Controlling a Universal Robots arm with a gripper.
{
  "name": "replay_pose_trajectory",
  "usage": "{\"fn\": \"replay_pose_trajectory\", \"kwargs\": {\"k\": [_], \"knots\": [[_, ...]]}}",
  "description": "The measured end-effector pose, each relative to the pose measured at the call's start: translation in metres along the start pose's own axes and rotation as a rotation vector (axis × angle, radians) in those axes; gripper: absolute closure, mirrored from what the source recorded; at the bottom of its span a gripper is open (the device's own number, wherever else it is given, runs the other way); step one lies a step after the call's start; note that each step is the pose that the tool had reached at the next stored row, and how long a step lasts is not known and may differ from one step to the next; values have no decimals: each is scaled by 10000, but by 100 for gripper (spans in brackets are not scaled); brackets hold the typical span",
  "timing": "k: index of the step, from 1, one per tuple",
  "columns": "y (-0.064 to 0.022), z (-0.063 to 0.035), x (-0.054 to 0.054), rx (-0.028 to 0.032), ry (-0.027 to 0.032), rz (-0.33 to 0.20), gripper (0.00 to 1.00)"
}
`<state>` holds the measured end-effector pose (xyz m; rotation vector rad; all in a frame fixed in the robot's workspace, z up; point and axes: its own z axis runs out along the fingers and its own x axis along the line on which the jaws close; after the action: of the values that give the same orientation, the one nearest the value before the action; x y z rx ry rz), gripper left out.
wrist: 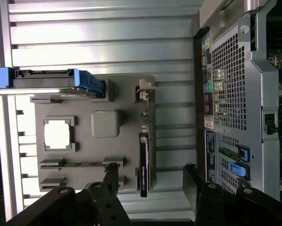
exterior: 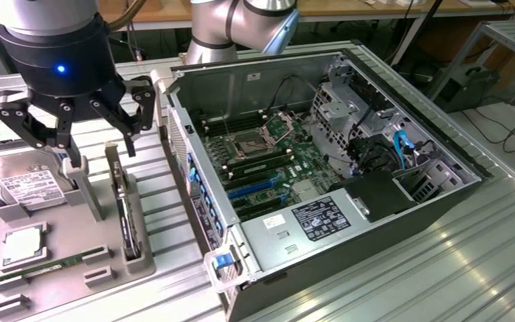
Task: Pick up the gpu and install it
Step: 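Pick up the gpu and move the gpu toward the slot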
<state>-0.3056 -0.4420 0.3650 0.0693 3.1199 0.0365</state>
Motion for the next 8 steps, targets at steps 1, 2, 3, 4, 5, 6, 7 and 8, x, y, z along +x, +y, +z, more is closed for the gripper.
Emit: {"fn": "replay_pose_trajectory", "kwargs": {"k": [1,2,3,4,5,6,7,8], "knots": [[0,6,0,0,0,-2,34],[0,12,0,0,0,-3,34],[0,18,0,0,0,-5,34],[-1,25,1,0,0,-6,34],[-1,31,1,0,0,-9,34],[-1,37,1,0,0,-11,34],[-1,43,1,0,0,-14,34],[-1,50,1,0,0,-16,34]]}}
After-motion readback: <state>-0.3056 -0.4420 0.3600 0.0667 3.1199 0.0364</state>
